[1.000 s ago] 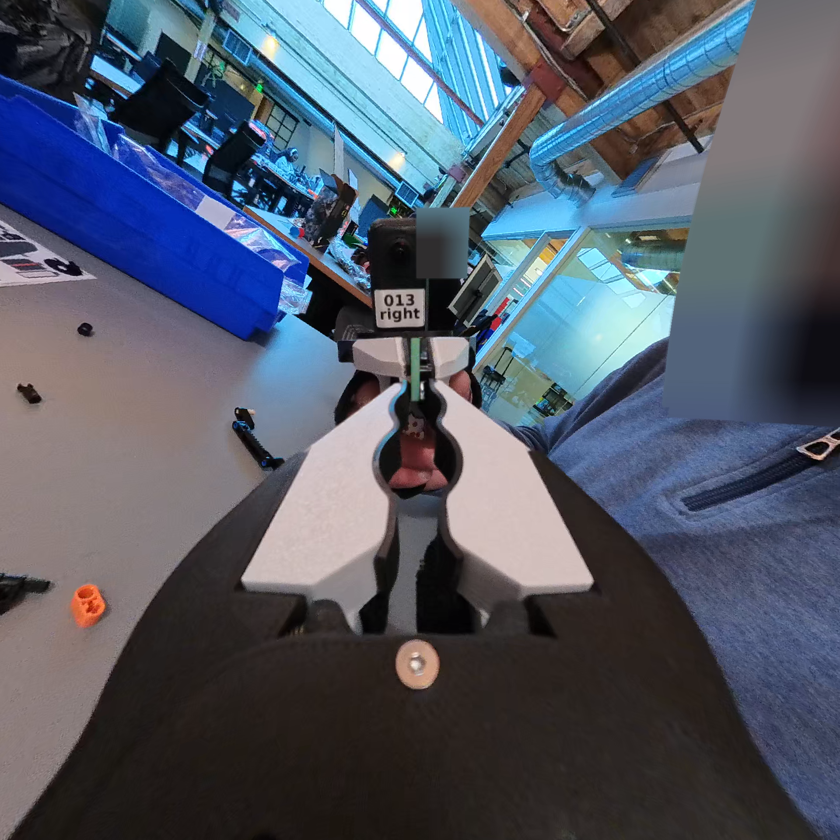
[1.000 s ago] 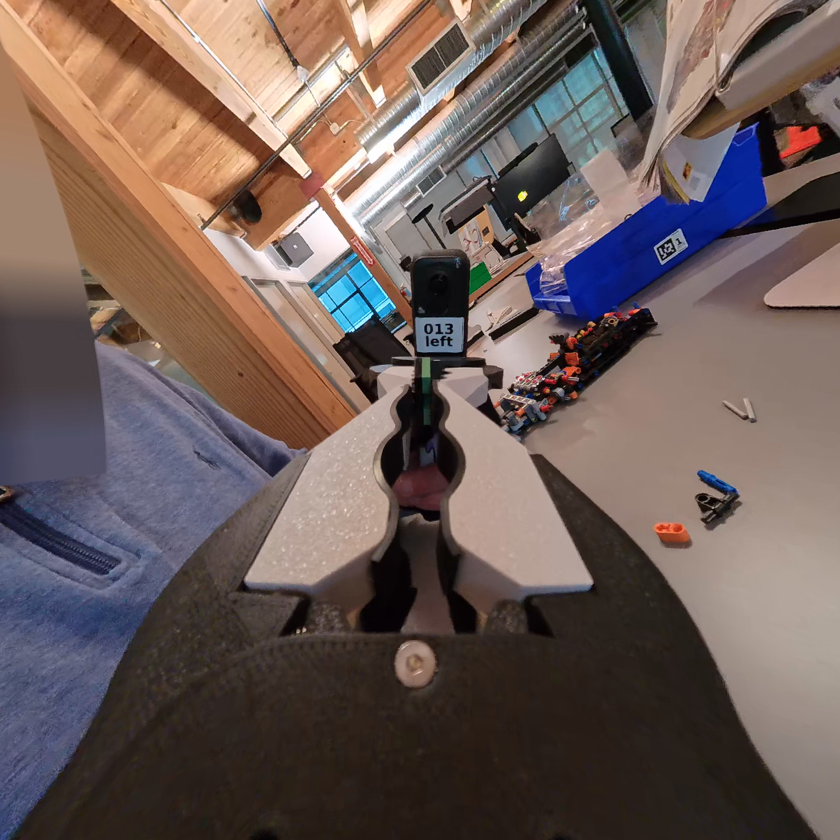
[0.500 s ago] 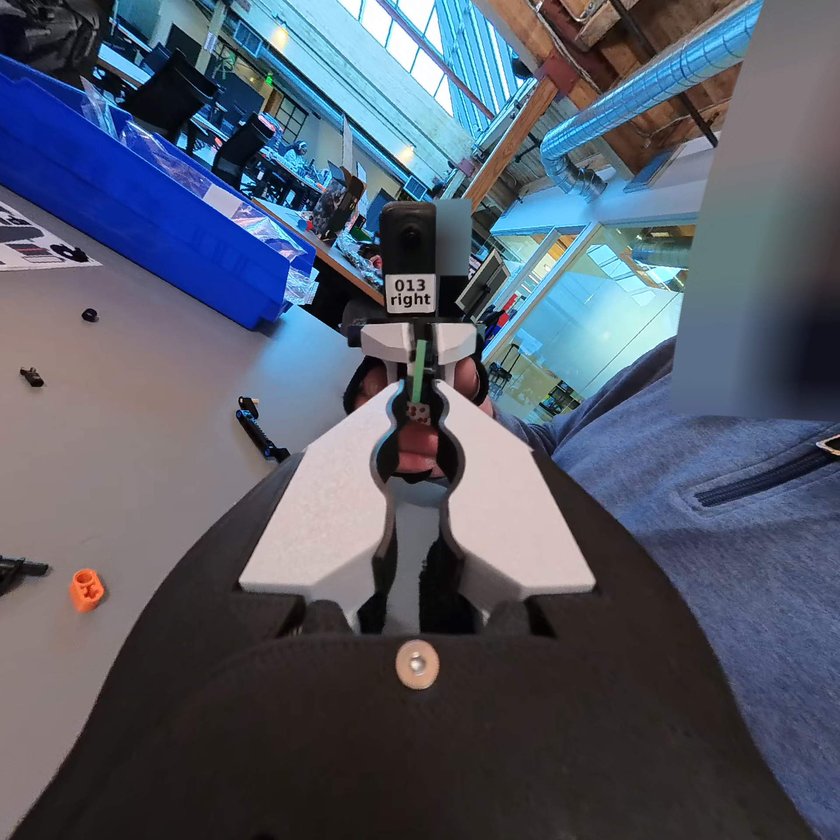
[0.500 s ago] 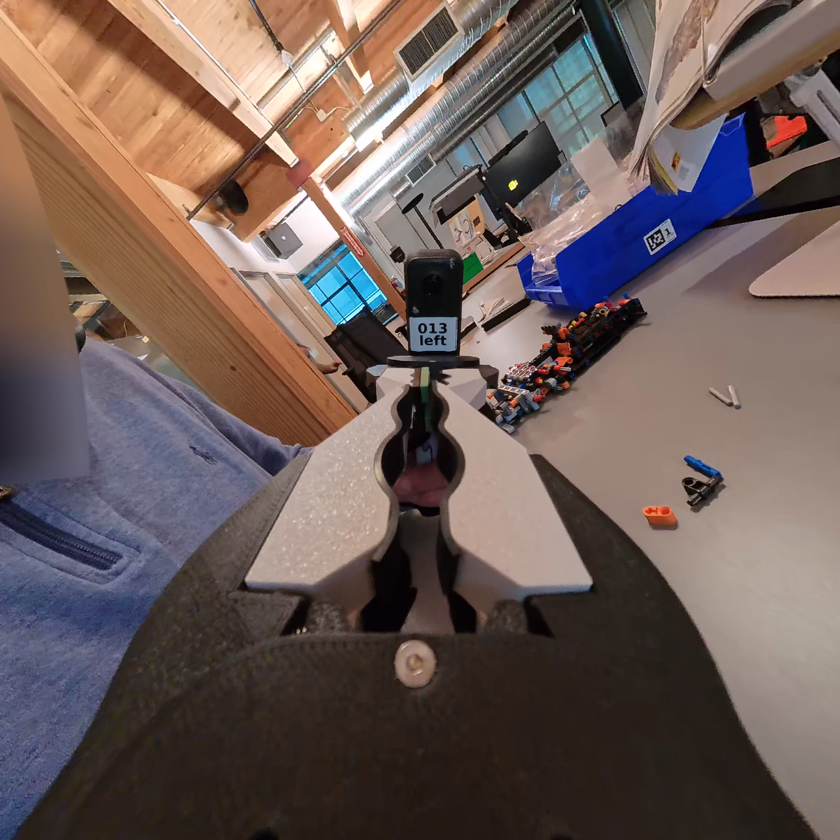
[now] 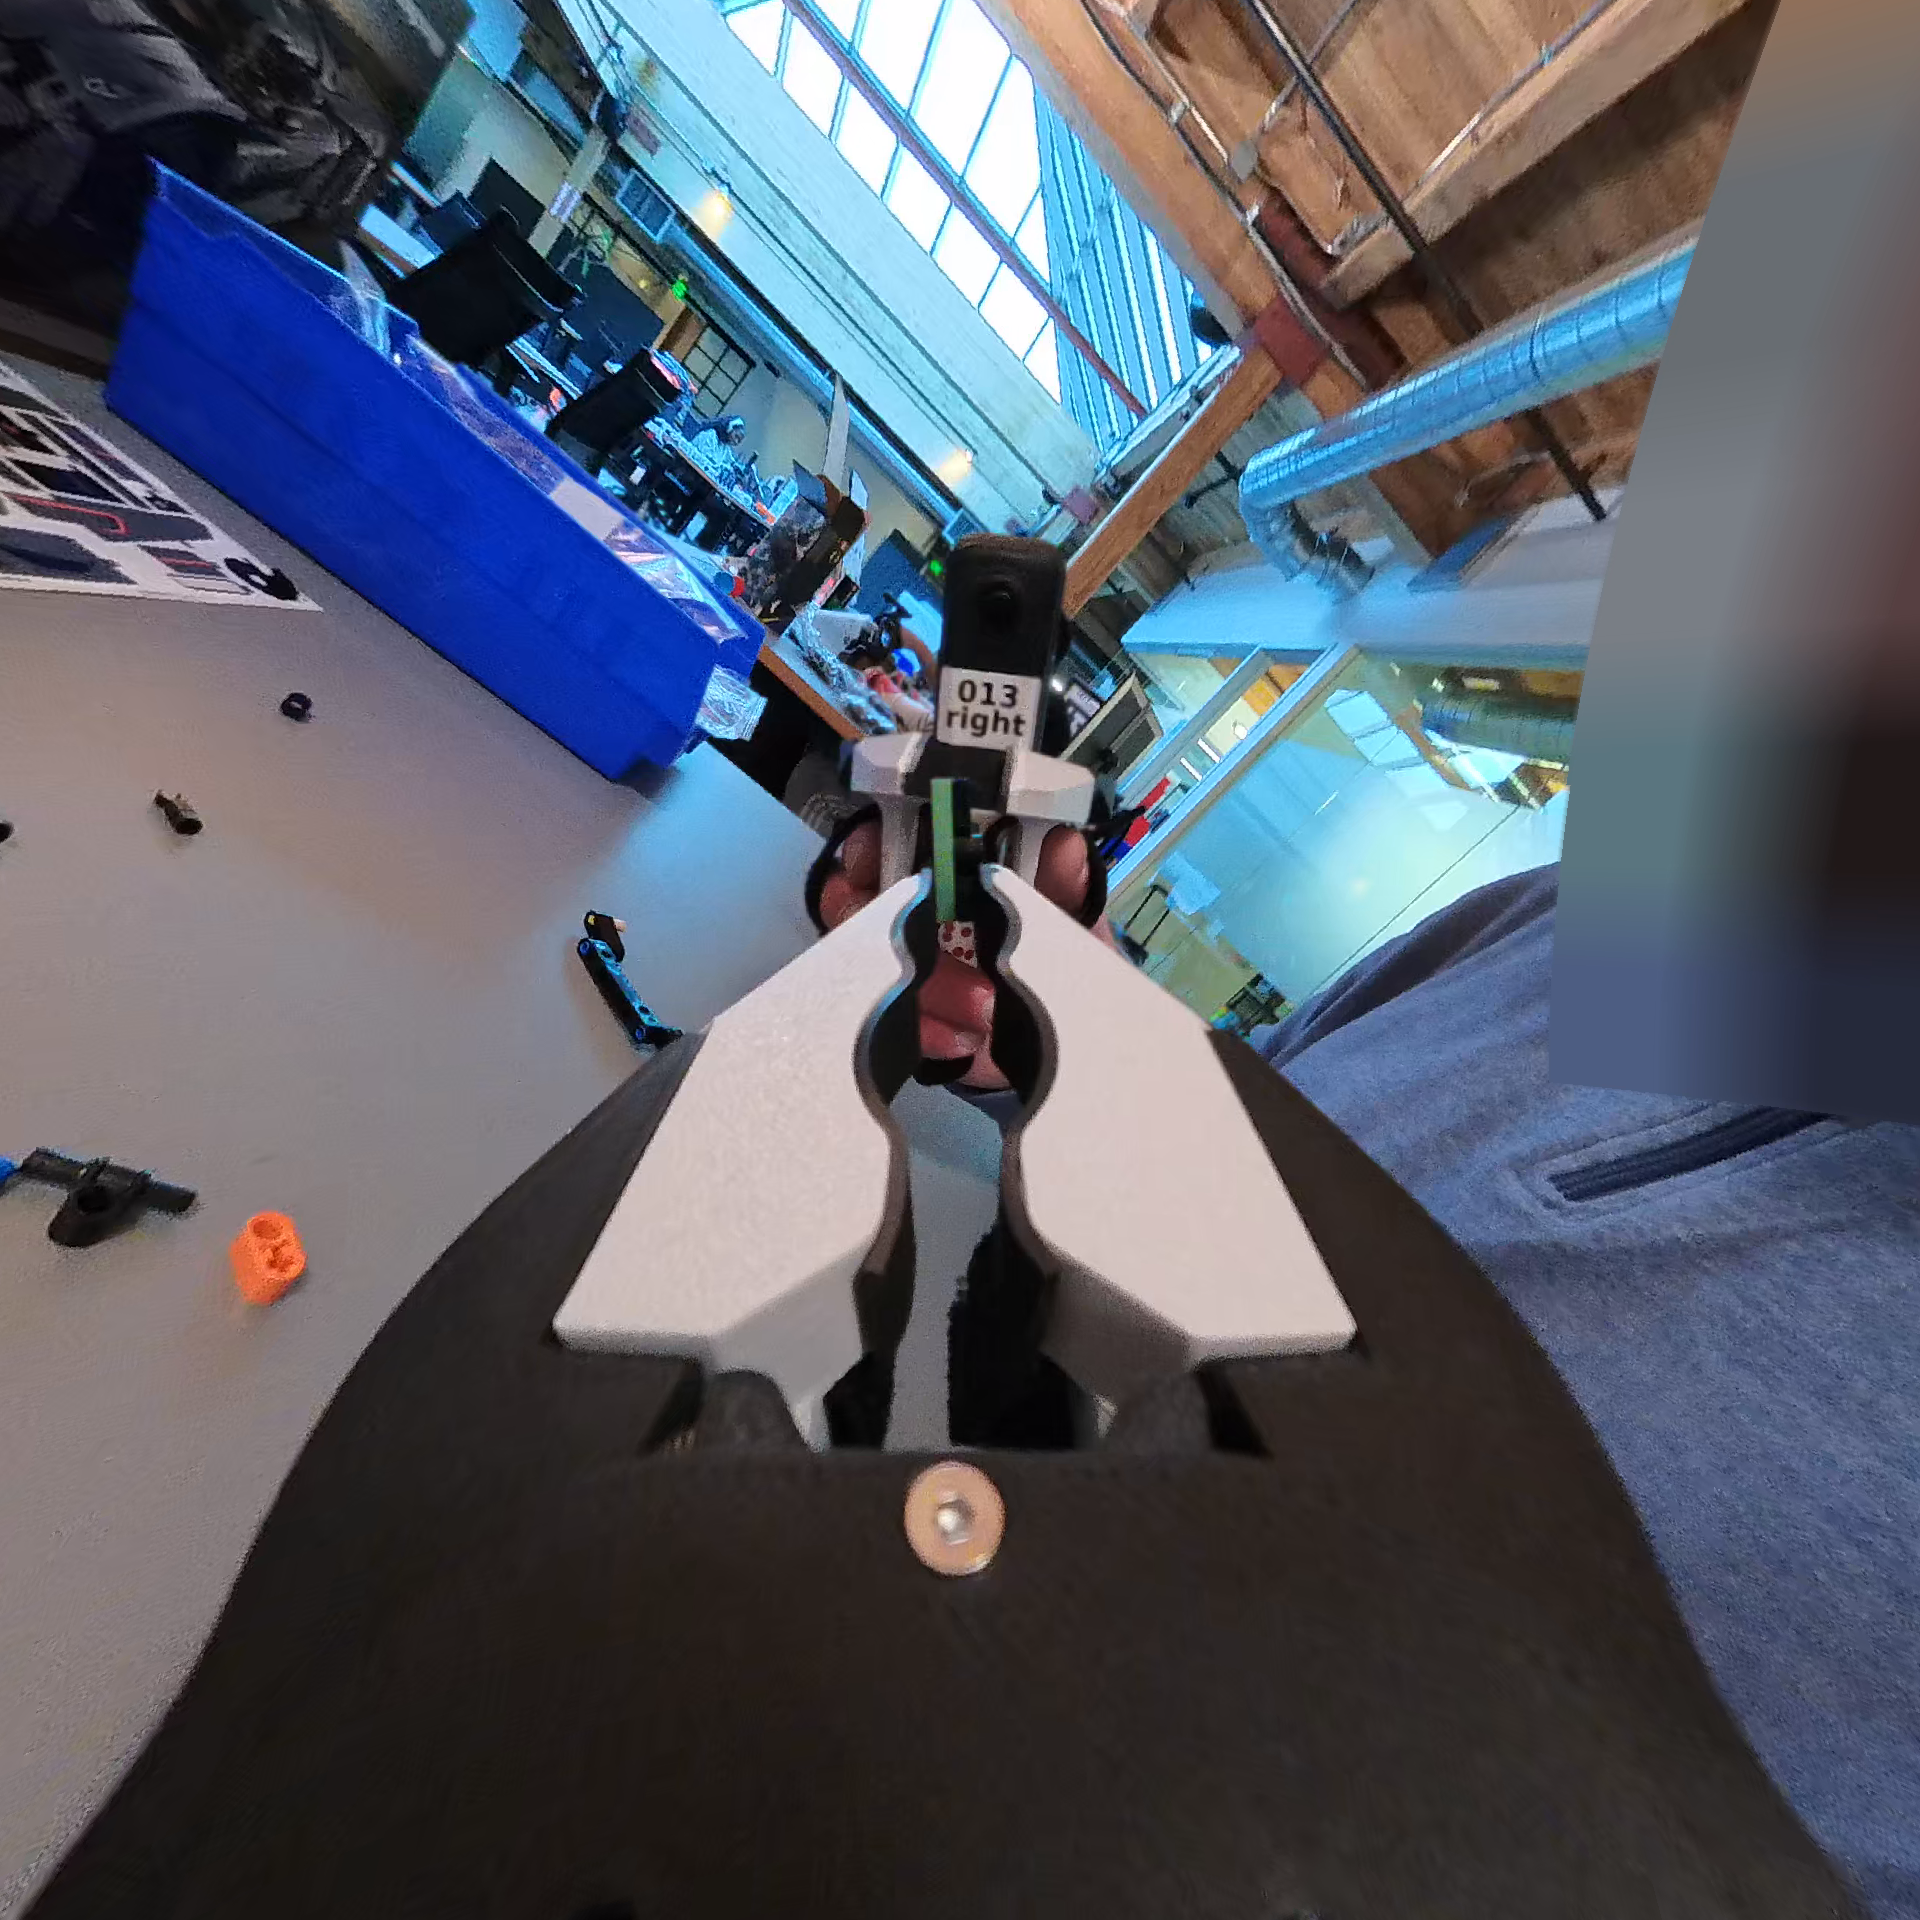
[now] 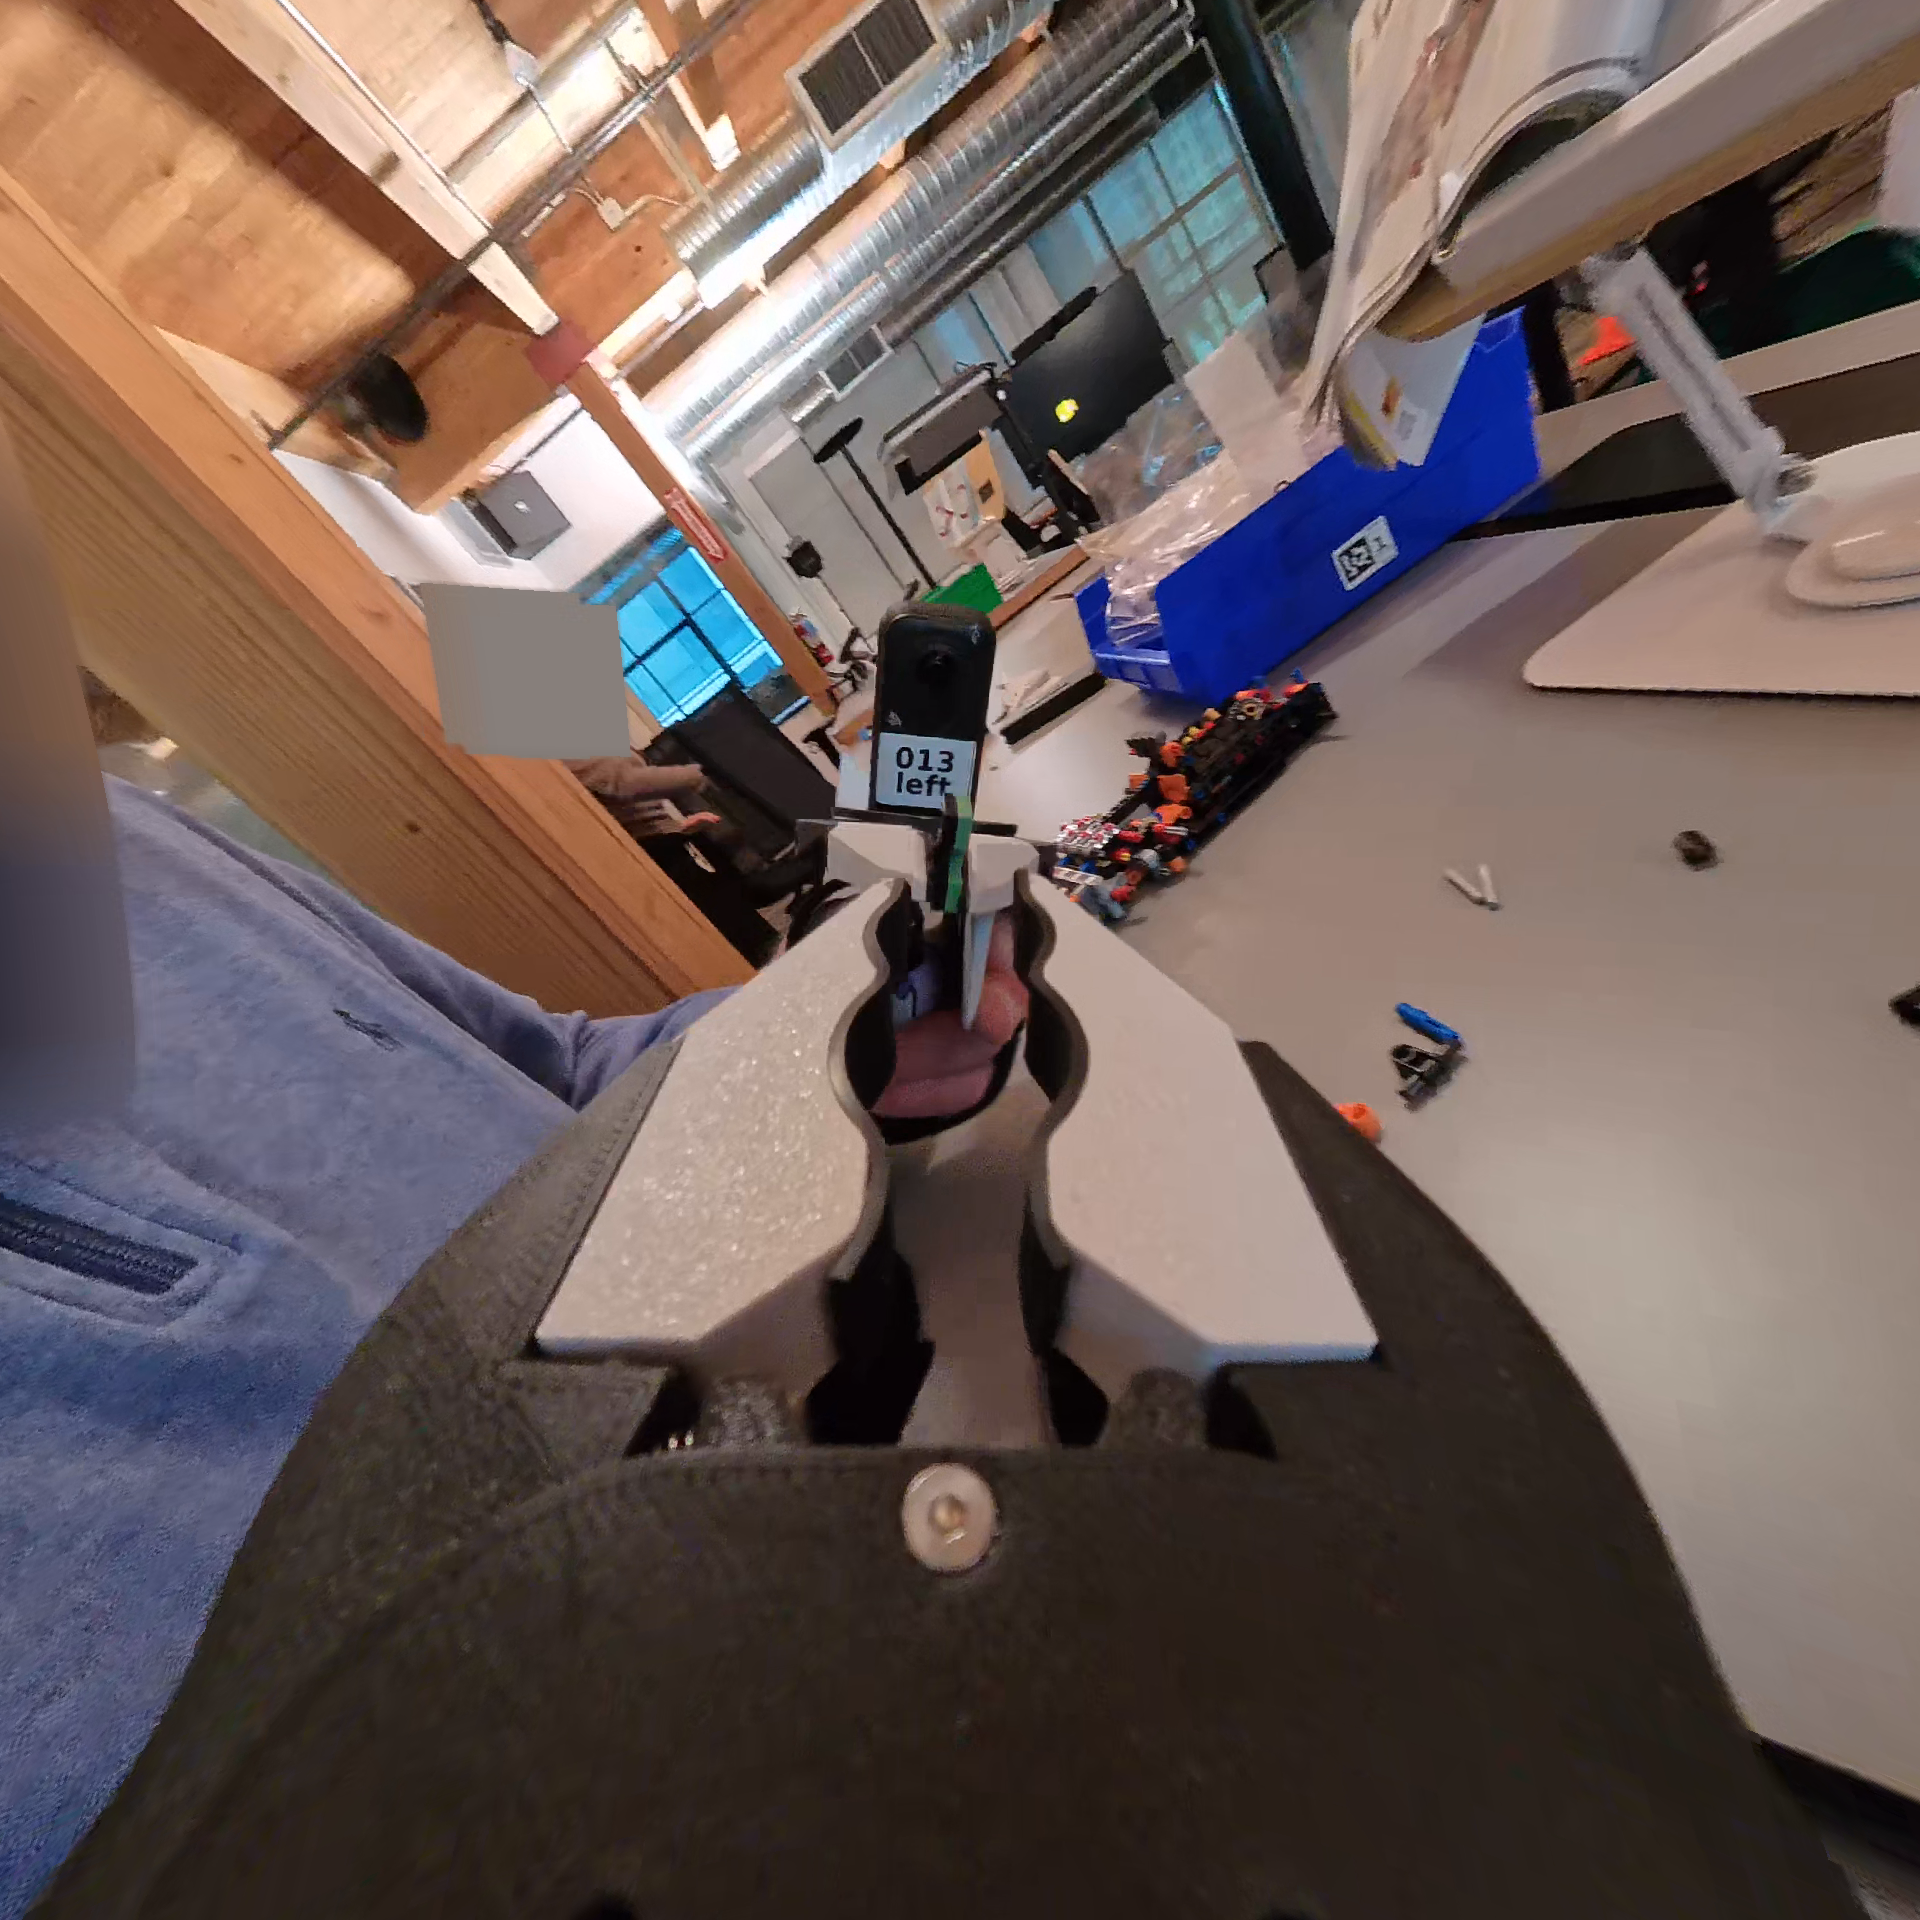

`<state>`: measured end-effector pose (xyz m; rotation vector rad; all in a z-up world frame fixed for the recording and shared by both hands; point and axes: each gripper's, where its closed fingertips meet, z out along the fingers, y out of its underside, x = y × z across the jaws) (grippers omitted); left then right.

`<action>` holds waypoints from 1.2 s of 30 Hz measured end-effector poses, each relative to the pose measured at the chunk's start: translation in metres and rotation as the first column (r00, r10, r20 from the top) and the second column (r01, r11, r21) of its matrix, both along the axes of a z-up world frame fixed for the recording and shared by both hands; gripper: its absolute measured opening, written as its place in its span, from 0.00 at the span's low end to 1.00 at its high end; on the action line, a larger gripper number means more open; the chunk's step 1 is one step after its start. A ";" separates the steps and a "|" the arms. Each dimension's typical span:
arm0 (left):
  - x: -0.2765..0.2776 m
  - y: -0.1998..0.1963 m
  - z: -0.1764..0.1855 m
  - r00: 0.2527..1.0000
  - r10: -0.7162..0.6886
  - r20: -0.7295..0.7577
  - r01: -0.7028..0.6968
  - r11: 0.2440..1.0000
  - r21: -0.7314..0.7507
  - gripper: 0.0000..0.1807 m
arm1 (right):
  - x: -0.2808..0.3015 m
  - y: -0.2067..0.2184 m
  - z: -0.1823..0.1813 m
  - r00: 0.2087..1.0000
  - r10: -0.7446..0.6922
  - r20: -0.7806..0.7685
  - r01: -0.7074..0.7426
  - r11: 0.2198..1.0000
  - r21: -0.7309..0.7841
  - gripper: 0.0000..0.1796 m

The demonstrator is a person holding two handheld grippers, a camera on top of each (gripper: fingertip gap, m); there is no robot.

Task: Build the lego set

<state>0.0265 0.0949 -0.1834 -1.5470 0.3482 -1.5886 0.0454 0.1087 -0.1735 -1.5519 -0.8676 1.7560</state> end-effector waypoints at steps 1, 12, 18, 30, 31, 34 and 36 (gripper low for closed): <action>-0.002 0.001 0.000 1.000 0.002 0.013 -0.002 1.000 -0.010 0.02 | 0.003 0.001 0.000 1.000 -0.009 0.007 0.009 1.000 0.008 0.09; -0.009 0.003 -0.006 0.999 0.036 0.000 -0.036 0.998 -0.045 0.02 | 0.030 0.014 -0.013 0.985 -0.122 0.124 0.106 0.986 0.125 0.10; -0.021 0.000 -0.013 0.994 0.088 -0.063 -0.091 0.995 -0.041 0.02 | 0.070 0.026 -0.026 0.928 -0.266 0.259 0.196 0.944 0.267 0.10; -0.037 -0.018 -0.024 0.983 0.124 -0.135 -0.132 0.990 -0.051 0.02 | 0.111 -0.021 -0.122 0.691 -0.248 0.679 -0.014 0.934 0.356 0.08; -0.037 -0.020 -0.026 0.983 0.121 -0.140 -0.130 0.990 -0.055 0.02 | 0.112 -0.023 -0.131 0.654 -0.261 0.710 -0.036 0.927 0.374 0.08; -0.035 -0.024 -0.030 0.985 0.112 -0.131 -0.122 0.990 -0.070 0.02 | 0.111 -0.027 -0.147 0.590 -0.286 0.755 -0.082 0.909 0.408 0.09; -0.034 -0.026 -0.031 0.986 0.107 -0.127 -0.117 0.990 -0.075 0.02 | 0.107 -0.029 -0.151 0.581 -0.286 0.762 -0.092 0.907 0.410 0.10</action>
